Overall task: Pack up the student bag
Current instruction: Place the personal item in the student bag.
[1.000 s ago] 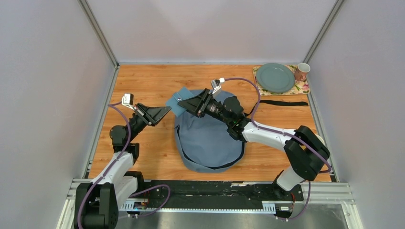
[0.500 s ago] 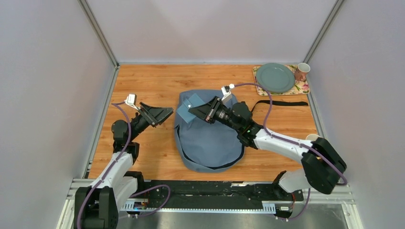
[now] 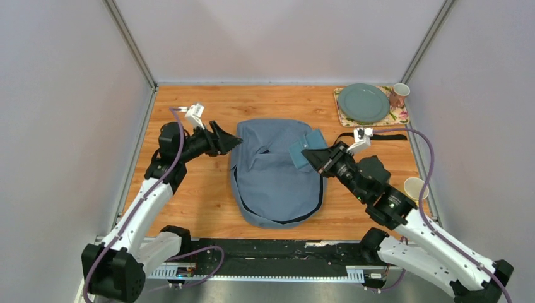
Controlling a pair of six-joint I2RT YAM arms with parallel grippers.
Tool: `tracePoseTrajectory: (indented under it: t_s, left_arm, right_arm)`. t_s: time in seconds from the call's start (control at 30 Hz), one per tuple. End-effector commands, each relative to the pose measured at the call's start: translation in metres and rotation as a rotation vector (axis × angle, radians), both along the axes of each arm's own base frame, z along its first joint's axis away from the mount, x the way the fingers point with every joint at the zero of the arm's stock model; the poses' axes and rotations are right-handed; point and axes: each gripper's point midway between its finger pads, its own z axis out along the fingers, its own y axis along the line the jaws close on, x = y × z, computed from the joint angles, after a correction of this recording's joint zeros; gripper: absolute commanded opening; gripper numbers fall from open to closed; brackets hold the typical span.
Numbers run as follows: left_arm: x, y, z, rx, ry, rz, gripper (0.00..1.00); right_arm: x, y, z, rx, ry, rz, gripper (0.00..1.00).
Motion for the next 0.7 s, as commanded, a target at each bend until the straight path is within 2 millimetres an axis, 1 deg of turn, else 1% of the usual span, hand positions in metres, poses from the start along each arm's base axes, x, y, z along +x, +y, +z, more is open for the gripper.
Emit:
tracePoseTrajectory:
  t_s: [0.0,0.03,0.07,0.1,0.13,0.17,0.2,0.23,0.27,0.3,0.33,0.37,0.4,0.43,0.47,0.5,0.53,0.57,0.6,0.63,0.67]
  left_arm:
    - [0.014,-0.014,-0.009,0.226,-0.036,-0.051,0.75]
    - [0.016,-0.024,0.003,0.239,-0.079,-0.084,0.75]
    - [0.020,-0.029,0.005,0.253,-0.087,-0.102,0.75]
    - [0.025,-0.036,-0.007,0.286,-0.049,-0.128,0.75]
    - [0.027,-0.049,0.004,0.319,-0.104,-0.163,0.75]
    - [0.029,-0.057,0.003,0.341,-0.105,-0.190,0.75]
    - [0.031,-0.067,-0.013,0.375,-0.064,-0.232,0.75]
    - [0.039,-0.074,-0.004,0.408,-0.113,-0.241,0.75]
    - [0.036,-0.088,-0.008,0.434,-0.127,-0.273,0.75]
    - [0.043,-0.097,-0.021,0.468,-0.120,-0.292,0.75]
    - [0.052,-0.102,-0.016,0.511,-0.177,-0.293,0.76]
    - [0.057,-0.114,-0.033,0.553,-0.163,-0.329,0.76]
    - [0.058,-0.116,-0.043,0.595,-0.141,-0.355,0.76]
    - [0.070,-0.122,-0.029,0.628,-0.201,-0.369,0.76]
    - [0.077,-0.128,-0.048,0.663,-0.169,-0.398,0.76]
    - [0.075,-0.131,-0.057,0.689,-0.135,-0.428,0.76]
    - [0.083,-0.137,-0.044,0.706,-0.187,-0.449,0.76]
    - [0.086,-0.141,-0.057,0.725,-0.160,-0.474,0.76]
    - [0.081,-0.145,-0.061,0.738,-0.152,-0.506,0.76]
    - [0.081,-0.150,-0.057,0.732,-0.165,-0.518,0.76]
    - [0.078,-0.154,-0.059,0.730,-0.162,-0.531,0.76]
  right_arm:
    - [-0.004,-0.049,-0.027,-0.158,0.035,-0.153,0.00]
    - [-0.007,-0.051,-0.027,-0.159,0.040,-0.153,0.00]
    - [-0.010,-0.054,-0.026,-0.152,0.040,-0.152,0.00]
    - [-0.013,-0.058,-0.032,-0.166,0.058,-0.155,0.00]
    - [-0.015,-0.062,-0.036,-0.173,0.074,-0.162,0.00]
    - [-0.016,-0.067,-0.042,-0.173,0.100,-0.187,0.00]
    - [-0.020,-0.073,-0.048,-0.181,0.112,-0.194,0.00]
    - [-0.022,-0.075,-0.050,-0.176,0.115,-0.196,0.00]
    - [-0.024,-0.078,-0.058,-0.177,0.126,-0.204,0.00]
    - [-0.027,-0.081,-0.057,-0.157,0.124,-0.201,0.00]
    - [-0.029,-0.082,-0.057,-0.148,0.121,-0.202,0.00]
    - [-0.031,-0.083,-0.058,-0.144,0.122,-0.199,0.00]
    - [-0.033,-0.085,-0.061,-0.146,0.131,-0.199,0.00]
    - [-0.035,-0.087,-0.059,-0.137,0.124,-0.197,0.00]
    - [-0.036,-0.088,-0.060,-0.141,0.129,-0.199,0.00]
    - [-0.038,-0.089,-0.061,-0.148,0.133,-0.196,0.00]
    - [-0.039,-0.091,-0.061,-0.146,0.133,-0.198,0.00]
    - [-0.040,-0.093,-0.062,-0.151,0.136,-0.199,0.00]
    - [-0.041,-0.094,-0.063,-0.151,0.136,-0.202,0.00]
    - [-0.041,-0.095,-0.063,-0.149,0.140,-0.205,0.00]
    - [-0.042,-0.096,-0.063,-0.144,0.137,-0.205,0.00]
